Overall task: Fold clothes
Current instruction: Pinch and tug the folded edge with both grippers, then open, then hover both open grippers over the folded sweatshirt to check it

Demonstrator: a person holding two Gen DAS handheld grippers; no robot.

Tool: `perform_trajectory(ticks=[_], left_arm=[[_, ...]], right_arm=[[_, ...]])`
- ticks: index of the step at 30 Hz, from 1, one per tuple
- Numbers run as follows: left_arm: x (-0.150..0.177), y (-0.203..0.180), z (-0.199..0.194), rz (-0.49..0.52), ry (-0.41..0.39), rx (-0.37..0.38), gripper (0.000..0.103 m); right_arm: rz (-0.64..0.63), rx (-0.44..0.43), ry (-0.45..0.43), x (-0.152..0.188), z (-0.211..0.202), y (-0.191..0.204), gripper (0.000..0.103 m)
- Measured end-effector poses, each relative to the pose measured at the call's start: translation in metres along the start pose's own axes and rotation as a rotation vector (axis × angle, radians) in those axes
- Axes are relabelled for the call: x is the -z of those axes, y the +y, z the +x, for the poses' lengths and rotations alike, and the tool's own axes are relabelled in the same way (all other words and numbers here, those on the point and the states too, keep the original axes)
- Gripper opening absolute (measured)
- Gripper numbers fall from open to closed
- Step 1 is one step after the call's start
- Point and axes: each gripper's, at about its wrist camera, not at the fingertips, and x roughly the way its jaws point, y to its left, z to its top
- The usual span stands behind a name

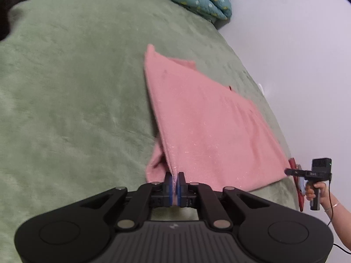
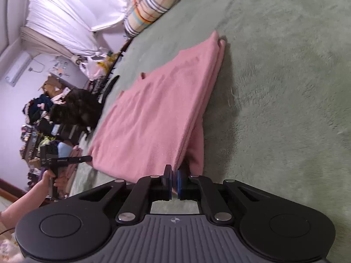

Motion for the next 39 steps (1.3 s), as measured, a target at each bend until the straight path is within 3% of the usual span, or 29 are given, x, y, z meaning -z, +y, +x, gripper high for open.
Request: perform_trajectory(ticks=[7, 8, 9, 10, 12, 14, 15, 16, 17, 18, 19, 21, 23, 25, 27, 29, 32, 34, 39], left_arm=[[0.007, -0.001, 0.009, 0.028, 0.075, -0.067, 0.008], [0.009, -0.005, 0.004, 0.058, 0.098, -0.099, 0.019], [0.011, -0.009, -0.001, 0.089, 0.123, -0.135, 0.022], [0.013, -0.013, -0.005, 0.121, 0.148, -0.17, 0.024], [0.021, -0.024, -0.02, 0.172, 0.14, -0.21, 0.024], [0.021, -0.043, -0.036, 0.165, 0.048, -0.146, 0.024], [0.019, -0.051, -0.039, 0.155, 0.003, -0.118, 0.025], [0.016, -0.065, -0.042, 0.129, -0.084, -0.07, 0.032], [0.014, -0.08, -0.04, 0.078, -0.194, -0.016, 0.048], [0.014, -0.088, -0.037, 0.032, -0.259, 0.011, 0.055], [0.015, -0.099, -0.024, -0.056, -0.332, 0.022, 0.059], [0.017, -0.119, 0.005, -0.134, -0.368, -0.007, 0.059], [0.027, -0.136, 0.042, -0.147, -0.35, -0.014, 0.059], [0.043, -0.148, 0.067, -0.16, -0.335, -0.105, 0.059], [0.058, -0.155, 0.076, -0.145, -0.335, -0.192, 0.058], [0.078, -0.173, 0.077, -0.02, -0.36, -0.287, 0.058], [0.105, -0.199, 0.081, 0.234, -0.338, -0.426, 0.059], [0.123, -0.206, 0.082, 0.337, -0.35, -0.471, 0.059], [0.127, -0.194, 0.067, 0.195, -0.351, -0.411, 0.059]], right_arm=[[0.057, 0.049, -0.007, 0.01, 0.015, -0.005, 0.004], [0.071, 0.057, -0.021, 0.015, 0.009, -0.007, 0.004], [0.085, 0.067, -0.034, 0.02, 0.003, -0.008, 0.006], [0.094, 0.084, -0.04, 0.023, -0.005, -0.006, 0.019], [0.084, 0.165, -0.073, 0.03, -0.021, 0.003, 0.025], [0.04, 0.201, -0.14, 0.033, -0.029, 0.025, 0.025], [-0.002, 0.214, -0.225, 0.036, -0.028, 0.05, 0.025], [-0.038, 0.226, -0.302, 0.038, -0.027, 0.073, 0.025], [-0.045, 0.233, -0.356, 0.04, -0.023, 0.086, 0.027], [-0.04, 0.245, -0.443, 0.045, -0.008, 0.11, 0.037], [-0.038, 0.26, -0.516, 0.05, 0.008, 0.132, 0.042], [-0.067, 0.315, -0.539, 0.057, 0.053, 0.163, 0.042], [-0.134, 0.388, -0.544, 0.066, 0.086, 0.18, 0.042], [-0.192, 0.549, -0.514, 0.078, 0.131, 0.193, 0.042], [-0.189, 0.658, -0.449, 0.087, 0.156, 0.193, 0.042], [-0.215, 0.721, -0.412, 0.097, 0.171, 0.195, 0.042], [-0.395, 0.819, -0.407, 0.124, 0.178, 0.202, 0.043], [-0.399, 0.824, -0.411, 0.136, 0.172, 0.203, 0.044], [-0.307, 0.764, -0.378, 0.131, 0.155, 0.206, 0.05]])
